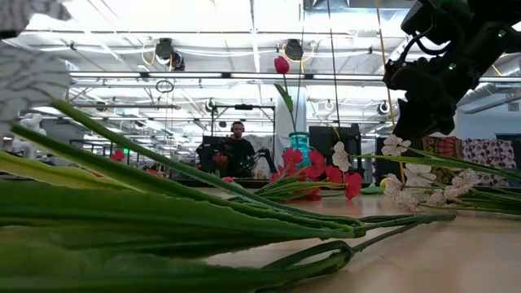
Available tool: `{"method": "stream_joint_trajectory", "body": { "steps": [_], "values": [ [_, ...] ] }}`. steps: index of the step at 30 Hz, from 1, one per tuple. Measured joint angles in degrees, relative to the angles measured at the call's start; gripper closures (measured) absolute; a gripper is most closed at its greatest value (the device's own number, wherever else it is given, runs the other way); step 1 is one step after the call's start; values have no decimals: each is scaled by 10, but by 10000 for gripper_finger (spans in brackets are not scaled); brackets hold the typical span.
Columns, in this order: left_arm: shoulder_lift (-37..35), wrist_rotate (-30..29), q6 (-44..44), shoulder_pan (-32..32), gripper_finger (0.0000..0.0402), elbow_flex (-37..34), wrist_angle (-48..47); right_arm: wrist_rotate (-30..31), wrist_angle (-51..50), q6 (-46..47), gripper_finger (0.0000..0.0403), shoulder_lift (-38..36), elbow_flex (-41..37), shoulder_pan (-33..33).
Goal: Sort flowers into vase by color
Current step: Put the bottom yellow flower into the transparent vase
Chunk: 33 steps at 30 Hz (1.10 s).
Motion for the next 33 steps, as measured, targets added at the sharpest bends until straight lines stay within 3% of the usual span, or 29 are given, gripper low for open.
{"method": "stream_joint_trajectory", "body": {
  "steps": [10, 15, 33],
  "values": [
    [43, -157, -103, -77, 396, -54, -4, 0, 0, 0, 399, 0, 0, 0],
    [61, -165, -148, -103, 396, -71, -3, 0, 0, 0, 399, 0, 0, 0],
    [161, -194, -180, -124, 393, -71, -1, 5, 2, 4, 399, 0, 0, 0]
  ]
}}
